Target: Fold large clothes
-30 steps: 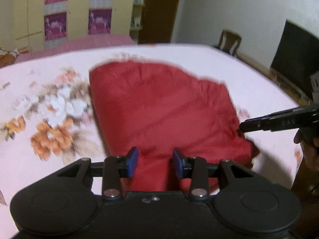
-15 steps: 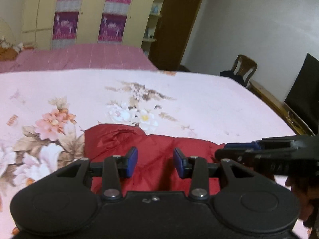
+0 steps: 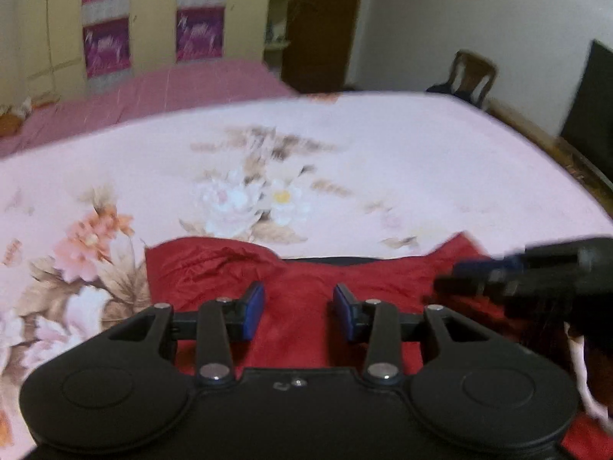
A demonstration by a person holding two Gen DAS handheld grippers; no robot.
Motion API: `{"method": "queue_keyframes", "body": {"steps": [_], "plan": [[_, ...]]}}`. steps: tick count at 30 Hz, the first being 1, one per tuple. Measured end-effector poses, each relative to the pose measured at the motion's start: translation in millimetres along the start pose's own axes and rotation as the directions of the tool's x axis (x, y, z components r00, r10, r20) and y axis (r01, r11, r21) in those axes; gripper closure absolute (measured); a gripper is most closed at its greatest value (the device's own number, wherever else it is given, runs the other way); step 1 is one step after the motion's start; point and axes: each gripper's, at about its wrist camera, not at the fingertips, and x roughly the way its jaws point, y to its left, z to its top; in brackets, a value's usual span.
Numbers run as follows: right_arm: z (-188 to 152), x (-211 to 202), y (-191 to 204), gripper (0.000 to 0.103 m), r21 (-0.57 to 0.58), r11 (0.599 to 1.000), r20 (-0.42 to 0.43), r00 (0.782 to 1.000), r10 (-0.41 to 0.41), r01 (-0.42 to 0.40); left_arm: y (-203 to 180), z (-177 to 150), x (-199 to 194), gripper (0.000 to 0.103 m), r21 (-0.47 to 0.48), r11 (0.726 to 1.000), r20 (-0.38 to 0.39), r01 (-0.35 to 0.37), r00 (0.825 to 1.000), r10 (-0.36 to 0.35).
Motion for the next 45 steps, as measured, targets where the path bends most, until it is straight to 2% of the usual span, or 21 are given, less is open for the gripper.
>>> {"method": "queue_keyframes", "body": {"steps": [2,5,7,10,12,15,17,19,24,26,28,29,31,32,35,38,40,41,42,45], "plan": [[-3.1,-36.3,-3.4,0.072,-0.005,1.0,0.059,0.998,0.013,-0.012,-6.1,-13.6,-35.3,0.062,0.006,1.0,0.044,0.005,0.999,-0.005],[-20.6,-65.7,-9.8,0.072,-0.003,1.0,0.056,0.998,0.027,-0.027,-13.6,-39.8,-56.0,0.062,-0.005,1.0,0.033,0.016,0.999,-0.016],[-35.0,-52.3,-10.4,0.072,-0.024,1.0,-0.016,1.0,-0.004,0.004,-17.0,-53.0,-40.9,0.06,0.0,1.0,-0.031,-0.001,1.0,0.001],[-45.6,-30.1,-13.9,0.072,0.001,1.0,-0.069,0.997,-0.022,0.022,-17.2,-58.8,-36.4,0.062,-0.019,1.0,-0.042,-0.015,0.999,0.014],[-40.2,-41.2,-9.3,0.072,-0.004,1.0,-0.061,0.998,-0.028,0.028,-20.0,-56.5,-57.8,0.062,-0.012,1.0,-0.015,-0.012,1.0,0.012],[-37.6,-86.8,4.0,0.072,-0.043,0.998,0.02,0.999,0.044,-0.043,-26.6,-64.0,-97.8,0.062,-0.009,1.0,0.031,0.011,0.999,-0.011],[-45.1,-114.1,10.2,0.072,-0.06,0.994,0.037,0.995,0.098,-0.095,-32.7,-76.1,-113.7,0.062,-0.024,0.999,0.024,0.021,1.0,-0.021],[-57.8,-129.2,18.8,0.072,-0.079,0.991,0.038,0.993,0.114,-0.111,-37.9,-89.6,-121.0,0.062,-0.059,0.998,0.009,0.032,0.999,-0.032],[-98.2,-98.5,22.4,0.072,-0.042,0.996,-0.093,0.993,0.074,-0.078,-47.6,-114.4,-110.7,0.06,-0.084,0.996,-0.041,-0.04,0.998,0.037],[-95.0,-100.6,24.1,0.072,-0.035,0.997,-0.098,0.993,0.066,-0.07,-47.0,-109.7,-119.9,0.061,-0.078,0.996,-0.041,-0.053,0.998,0.049],[-86.3,-115.5,20.8,0.072,-0.038,0.997,-0.047,0.997,0.062,-0.064,-40.5,-105.7,-129.9,0.059,-0.108,0.993,-0.015,-0.045,0.999,0.044],[-82.3,-126.4,16.6,0.072,-0.026,0.998,0.002,0.998,0.055,-0.055,-34.9,-103.5,-134.7,0.039,-0.129,0.99,0.009,-0.048,0.999,0.049],[-74.4,-136.2,-1.0,0.072,0.032,0.998,0.047,0.998,0.045,-0.047,-30.4,-101.7,-137.5,0.01,-0.151,0.986,0.039,-0.074,0.996,0.081],[-71.6,-137.2,-11.1,0.072,0.066,0.997,0.061,0.997,0.039,-0.043,-26.4,-99.3,-136.4,0.015,-0.162,0.984,0.052,-0.07,0.995,0.08],[-61.4,-125.0,-35.8,0.072,0.136,0.991,0.07,0.998,-0.002,-0.008,-14.3,-90.4,-122.2,0.017,-0.219,0.975,0.045,-0.028,0.998,0.039],[-52.2,-109.0,-51.2,0.072,0.209,0.977,0.068,0.997,0.035,-0.048,-3.2,-86.5,-98.3,0.021,-0.286,0.958,0.007,-0.009,1.0,0.011],[-49.5,-95.4,-56.3,0.073,0.22,0.975,0.052,0.998,0.033,-0.044,1.0,-88.7,-82.5,0.021,-0.313,0.95,-0.023,-0.013,1.0,0.006],[-50.3,-90.9,-60.3,0.085,0.231,0.972,0.039,0.998,0.044,-0.052,1.5,-90.2,-77.0,0.021,-0.319,0.948,-0.038,-0.02,0.999,0.008],[-51.0,-85.7,-66.6,0.09,0.241,0.969,0.021,0.998,0.053,-0.056,2.2,-92.3,-74.7,0.021,-0.331,0.943,-0.045,-0.022,0.999,0.008],[-61.1,-69.5,-72.0,0.091,0.25,0.967,-0.024,0.998,0.061,-0.053,1.6,-96.3,-72.9,0.02,-0.355,0.935,-0.051,-0.025,0.999,0.007]]}}
